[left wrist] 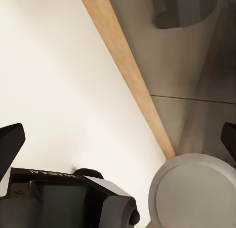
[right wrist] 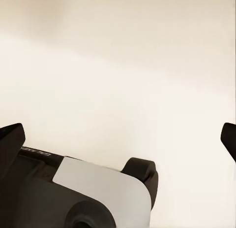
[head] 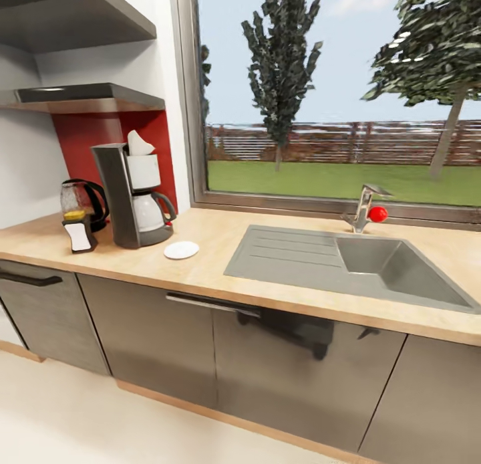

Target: Set up a coffee station on the kitchen countertop: keep the coffee maker on the countertop, move the bottle of coffee from the kitchen shelf to the counter next to the coffee maker, place a paper coffee filter on top of the coffee maker, put the saucer next to the coffee maker with the coffee cup on the saucer, and place the electric kettle next to the coffee maker.

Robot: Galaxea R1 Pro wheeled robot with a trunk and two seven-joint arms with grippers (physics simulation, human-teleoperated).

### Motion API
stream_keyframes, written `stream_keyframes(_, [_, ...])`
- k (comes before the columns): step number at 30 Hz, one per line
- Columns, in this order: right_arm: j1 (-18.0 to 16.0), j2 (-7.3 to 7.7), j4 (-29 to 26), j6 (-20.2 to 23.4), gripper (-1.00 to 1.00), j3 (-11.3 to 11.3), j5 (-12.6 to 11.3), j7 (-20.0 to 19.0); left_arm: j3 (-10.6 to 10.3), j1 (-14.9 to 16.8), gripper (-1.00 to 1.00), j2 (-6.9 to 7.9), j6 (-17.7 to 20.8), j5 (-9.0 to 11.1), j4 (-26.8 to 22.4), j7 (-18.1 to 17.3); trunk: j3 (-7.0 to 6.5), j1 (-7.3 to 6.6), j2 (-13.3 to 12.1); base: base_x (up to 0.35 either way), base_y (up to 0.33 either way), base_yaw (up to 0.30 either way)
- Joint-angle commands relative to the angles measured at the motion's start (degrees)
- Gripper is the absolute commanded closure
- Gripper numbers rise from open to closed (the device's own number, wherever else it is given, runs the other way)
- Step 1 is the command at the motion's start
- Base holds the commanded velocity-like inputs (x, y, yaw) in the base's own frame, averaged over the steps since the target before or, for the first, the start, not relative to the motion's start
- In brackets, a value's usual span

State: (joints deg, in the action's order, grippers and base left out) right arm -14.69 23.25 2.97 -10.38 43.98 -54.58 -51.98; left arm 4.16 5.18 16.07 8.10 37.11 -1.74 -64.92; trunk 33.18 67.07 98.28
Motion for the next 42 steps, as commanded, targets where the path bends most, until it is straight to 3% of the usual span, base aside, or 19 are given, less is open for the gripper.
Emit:
stream_keyframes(1, [-0.08,-0.04,0.19,-0.43,-1.0,0.49,-0.27,-0.23,0.41,0.01,-1.0,0.01,0.6,-0.19,-0.02,-0.2,0.06,-0.01,0.03,0.0,-0.006,-0.283])
stream_keyframes(17, [-0.1,-0.05,0.18,-0.43,-1.0,0.49,-0.27,-0.17,0.29,0.01,-1.0,0.01,0.6,-0.19,-0.02,-0.2,0.06,-0.01,0.03,0.0,-0.015,-0.269])
stream_keyframes(42, [-0.08,-0.05,0.19,-0.43,-1.0,0.49,-0.27,0.14,0.15,0.01,-1.0,-0.07,0.6,-0.19,-0.02,-0.2,0.06,-0.01,0.03,0.0,-0.302,-0.006])
